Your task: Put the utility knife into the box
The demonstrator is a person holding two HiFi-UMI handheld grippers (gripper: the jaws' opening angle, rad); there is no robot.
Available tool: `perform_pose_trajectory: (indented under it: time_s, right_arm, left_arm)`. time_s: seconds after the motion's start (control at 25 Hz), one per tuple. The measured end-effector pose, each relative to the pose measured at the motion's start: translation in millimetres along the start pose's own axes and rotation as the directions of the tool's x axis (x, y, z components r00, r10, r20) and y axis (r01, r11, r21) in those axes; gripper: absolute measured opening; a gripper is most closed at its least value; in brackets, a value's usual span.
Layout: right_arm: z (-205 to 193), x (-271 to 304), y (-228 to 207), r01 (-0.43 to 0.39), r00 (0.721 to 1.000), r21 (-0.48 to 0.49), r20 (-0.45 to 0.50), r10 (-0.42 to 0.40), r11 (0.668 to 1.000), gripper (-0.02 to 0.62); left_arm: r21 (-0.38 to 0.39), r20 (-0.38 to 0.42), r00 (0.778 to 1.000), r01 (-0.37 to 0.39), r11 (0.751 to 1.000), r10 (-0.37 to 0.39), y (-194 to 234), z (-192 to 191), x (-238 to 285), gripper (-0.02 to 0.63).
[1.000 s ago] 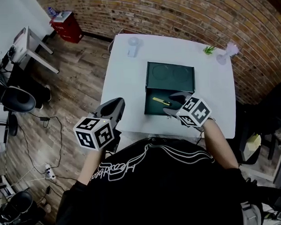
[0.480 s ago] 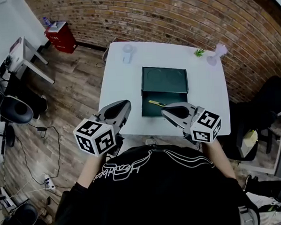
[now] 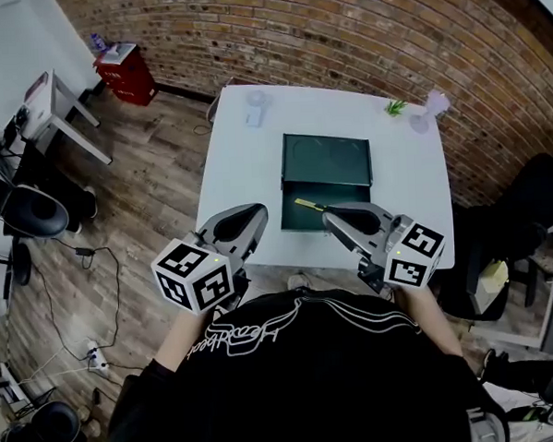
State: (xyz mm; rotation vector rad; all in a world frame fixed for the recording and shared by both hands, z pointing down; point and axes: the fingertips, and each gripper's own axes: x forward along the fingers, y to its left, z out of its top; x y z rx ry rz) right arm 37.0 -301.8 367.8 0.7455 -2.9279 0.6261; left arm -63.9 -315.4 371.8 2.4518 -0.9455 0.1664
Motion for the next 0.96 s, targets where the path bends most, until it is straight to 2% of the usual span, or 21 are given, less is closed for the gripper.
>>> perform_pose_trajectory:
  time_s: [0.12,0.32,0.96]
  right_arm:
    - [0,-3,0,0.021,1.0,-0.05,-0.01,-0.021,0.999,0.002]
    - [-3,-6,-3,0.02,1.0,-0.029,-0.015,-0.02,0.999,0.002]
    - [-6,-4,-26,0.009,0.996,-0.074,-0.085,-0.015,0.997,0.002]
  left_arm:
    - [0.036,0.004,1.0,-0.006,0.999,0.006,-5,2,1,0.034]
    - [0.059,-0.028,1.0,0.014,0.998,-0.012,-10,-5,7,0.034]
    - [0.035,-0.046,0.999,0.019,0.999,-0.018,1,0,37,0.034]
